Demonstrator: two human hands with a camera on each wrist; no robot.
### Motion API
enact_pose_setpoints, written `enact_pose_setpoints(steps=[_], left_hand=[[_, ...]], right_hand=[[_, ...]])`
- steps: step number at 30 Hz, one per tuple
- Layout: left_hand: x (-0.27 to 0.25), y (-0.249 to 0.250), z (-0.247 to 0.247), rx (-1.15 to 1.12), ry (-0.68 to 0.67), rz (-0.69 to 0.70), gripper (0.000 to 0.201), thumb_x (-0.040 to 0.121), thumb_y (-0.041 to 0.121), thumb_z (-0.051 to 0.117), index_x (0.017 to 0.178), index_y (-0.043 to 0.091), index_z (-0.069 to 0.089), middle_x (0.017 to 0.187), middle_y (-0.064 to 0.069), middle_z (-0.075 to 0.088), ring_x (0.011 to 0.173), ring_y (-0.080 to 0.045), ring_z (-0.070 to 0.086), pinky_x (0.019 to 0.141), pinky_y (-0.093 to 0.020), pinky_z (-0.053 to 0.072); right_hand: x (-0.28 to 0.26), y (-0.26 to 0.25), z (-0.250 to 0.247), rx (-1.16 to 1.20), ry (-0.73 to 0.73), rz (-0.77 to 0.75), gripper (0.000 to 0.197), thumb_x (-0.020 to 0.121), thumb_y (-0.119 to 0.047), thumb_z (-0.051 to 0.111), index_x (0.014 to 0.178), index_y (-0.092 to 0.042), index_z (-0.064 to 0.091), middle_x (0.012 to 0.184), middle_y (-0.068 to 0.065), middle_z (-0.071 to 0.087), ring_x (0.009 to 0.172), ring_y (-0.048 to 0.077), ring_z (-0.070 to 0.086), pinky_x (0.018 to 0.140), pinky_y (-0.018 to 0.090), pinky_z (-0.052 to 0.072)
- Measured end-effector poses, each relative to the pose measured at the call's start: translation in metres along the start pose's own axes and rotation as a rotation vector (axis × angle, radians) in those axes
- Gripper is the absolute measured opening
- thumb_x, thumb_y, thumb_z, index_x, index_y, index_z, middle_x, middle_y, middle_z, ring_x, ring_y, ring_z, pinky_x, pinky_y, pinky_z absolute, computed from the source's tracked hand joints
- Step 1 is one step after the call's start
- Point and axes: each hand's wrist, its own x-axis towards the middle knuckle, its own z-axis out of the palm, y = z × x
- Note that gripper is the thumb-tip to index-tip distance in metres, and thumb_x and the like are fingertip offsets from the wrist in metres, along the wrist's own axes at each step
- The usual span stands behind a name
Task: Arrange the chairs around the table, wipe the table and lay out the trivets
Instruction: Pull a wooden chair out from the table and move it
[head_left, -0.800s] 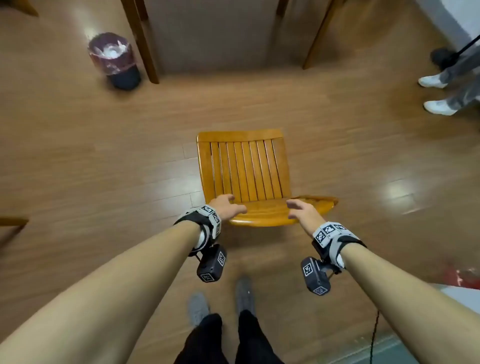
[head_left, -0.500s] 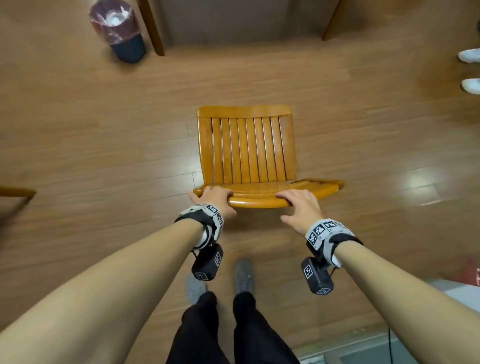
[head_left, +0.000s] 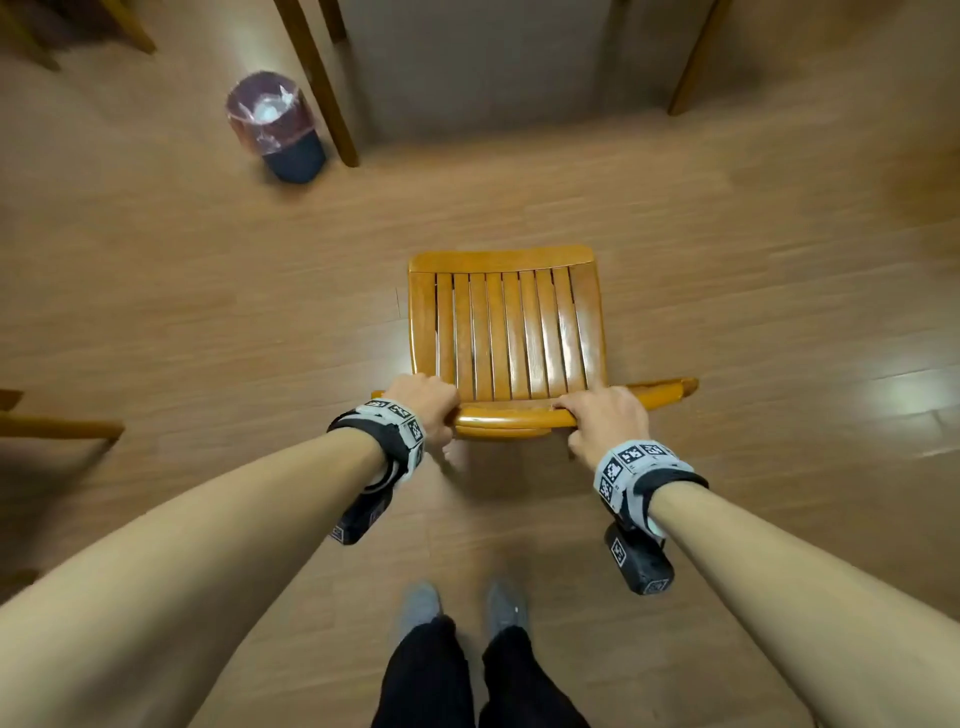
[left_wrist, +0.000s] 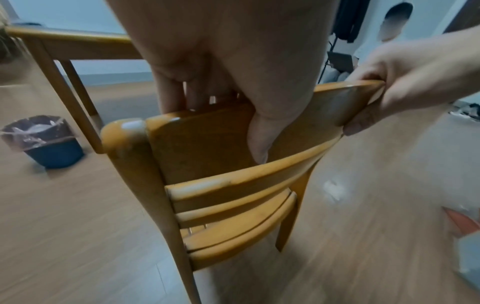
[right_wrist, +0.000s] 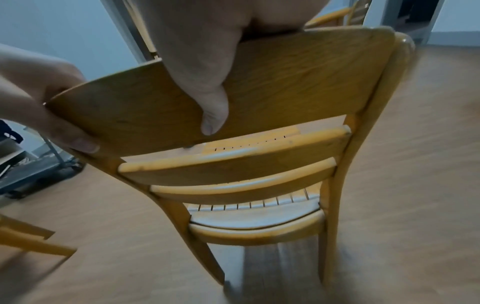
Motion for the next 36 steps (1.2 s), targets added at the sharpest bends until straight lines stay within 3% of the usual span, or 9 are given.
enact_pose_setpoints(steps=[4,9,15,18,21,27,30,34,36], left_hand=[[0.029,-0.021,-0.038,0.01,0.009,-0.009,0.008,0.081,0.024,0.059,0.086,0.02,0.064,0.083,0.0,0.063,0.078,-0.022,0.06,0.061,-0.028,0.041],[0.08,-0.047,-0.061,0.017,0.013,0.0,0.006,0.083,0.023,0.061,0.088,0.021,0.065,0.084,0.001,0.064,0.077,-0.02,0.058,0.061,-0.028,0.041],[0.163,-0.098,-0.114,0.007,0.03,0.046,0.009,0.082,0.025,0.066,0.084,0.023,0.057,0.081,0.002,0.059,0.077,-0.019,0.057,0.065,-0.03,0.049],[0.212,-0.118,-0.145,0.05,0.026,0.086,0.01,0.082,0.028,0.067,0.088,0.024,0.059,0.082,0.002,0.06,0.078,-0.018,0.059,0.07,-0.031,0.053],[0.259,-0.131,-0.181,0.088,0.032,0.124,0.01,0.083,0.029,0.066,0.088,0.024,0.059,0.082,0.003,0.059,0.08,-0.019,0.059,0.069,-0.031,0.05],[0.348,-0.125,-0.26,0.124,0.037,0.157,0.008,0.081,0.023,0.066,0.081,0.023,0.058,0.079,0.003,0.056,0.079,-0.022,0.059,0.069,-0.033,0.051],[0.393,-0.113,-0.303,0.111,0.042,0.178,0.01,0.08,0.027,0.066,0.082,0.023,0.057,0.08,0.002,0.055,0.078,-0.023,0.056,0.067,-0.032,0.048],[0.462,-0.091,-0.364,0.082,0.098,0.149,0.009,0.081,0.029,0.063,0.083,0.023,0.057,0.08,0.002,0.055,0.076,-0.023,0.054,0.067,-0.032,0.045],[0.496,-0.078,-0.396,0.048,0.11,0.107,0.007,0.082,0.028,0.062,0.084,0.023,0.057,0.08,0.002,0.055,0.078,-0.024,0.055,0.066,-0.033,0.043]], right_hand=[[0.042,-0.001,-0.03,-0.019,0.038,0.046,0.007,0.081,-0.023,0.062,0.084,-0.027,0.067,0.07,-0.007,0.062,0.07,0.019,0.053,0.062,0.026,0.033],[0.095,0.003,-0.045,-0.03,-0.036,0.082,0.021,0.082,-0.016,0.06,0.091,-0.033,0.067,0.066,-0.009,0.053,0.065,0.019,0.049,0.06,0.027,0.032],[0.182,0.011,-0.078,0.001,-0.072,0.132,0.029,0.085,-0.016,0.06,0.104,-0.037,0.067,0.07,-0.008,0.047,0.07,0.02,0.05,0.061,0.028,0.034],[0.226,0.02,-0.094,0.022,-0.075,0.165,0.028,0.086,-0.017,0.06,0.107,-0.035,0.066,0.075,-0.006,0.05,0.081,0.022,0.061,0.063,0.028,0.035],[0.268,0.038,-0.11,0.041,-0.077,0.214,0.028,0.087,-0.016,0.058,0.108,-0.032,0.066,0.081,-0.004,0.057,0.083,0.024,0.059,0.065,0.029,0.035],[0.342,0.103,-0.142,0.094,-0.06,0.272,0.028,0.09,-0.019,0.057,0.113,-0.032,0.066,0.093,-0.001,0.066,0.086,0.024,0.062,0.066,0.03,0.037],[0.379,0.149,-0.168,0.105,-0.064,0.28,0.031,0.087,-0.017,0.057,0.11,-0.034,0.067,0.097,-0.003,0.069,0.088,0.025,0.064,0.066,0.03,0.044],[0.445,0.224,-0.201,0.115,-0.025,0.278,0.037,0.088,-0.016,0.059,0.12,-0.033,0.065,0.109,-0.001,0.07,0.1,0.026,0.062,0.084,0.034,0.05],[0.484,0.264,-0.218,0.127,-0.004,0.275,0.04,0.088,-0.019,0.061,0.124,-0.035,0.063,0.113,-0.002,0.069,0.102,0.027,0.062,0.082,0.035,0.052]])
